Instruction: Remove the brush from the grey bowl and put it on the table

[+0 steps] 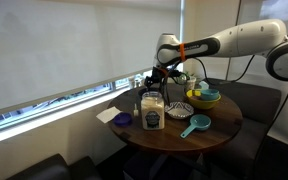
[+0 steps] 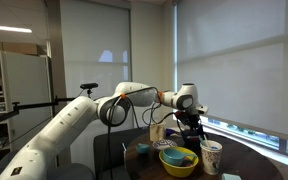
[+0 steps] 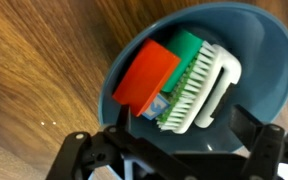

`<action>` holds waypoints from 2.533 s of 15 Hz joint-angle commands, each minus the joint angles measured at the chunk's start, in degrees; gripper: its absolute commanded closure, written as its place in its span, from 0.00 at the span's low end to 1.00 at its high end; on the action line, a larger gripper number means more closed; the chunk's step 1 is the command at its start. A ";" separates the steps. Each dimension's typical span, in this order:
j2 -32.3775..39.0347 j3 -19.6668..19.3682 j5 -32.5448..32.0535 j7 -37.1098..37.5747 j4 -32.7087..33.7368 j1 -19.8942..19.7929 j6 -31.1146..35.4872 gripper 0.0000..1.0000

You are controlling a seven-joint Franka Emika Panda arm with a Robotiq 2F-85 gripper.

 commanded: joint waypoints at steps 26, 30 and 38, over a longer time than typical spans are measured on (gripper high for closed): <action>0.32 0.59 6.15 5.86 5.03 -2.38 -7.55 0.74; 0.81 1.75 7.05 3.41 5.26 -2.71 -4.31 0.53; 2.72 1.79 4.96 -2.86 6.14 -2.14 -3.38 0.01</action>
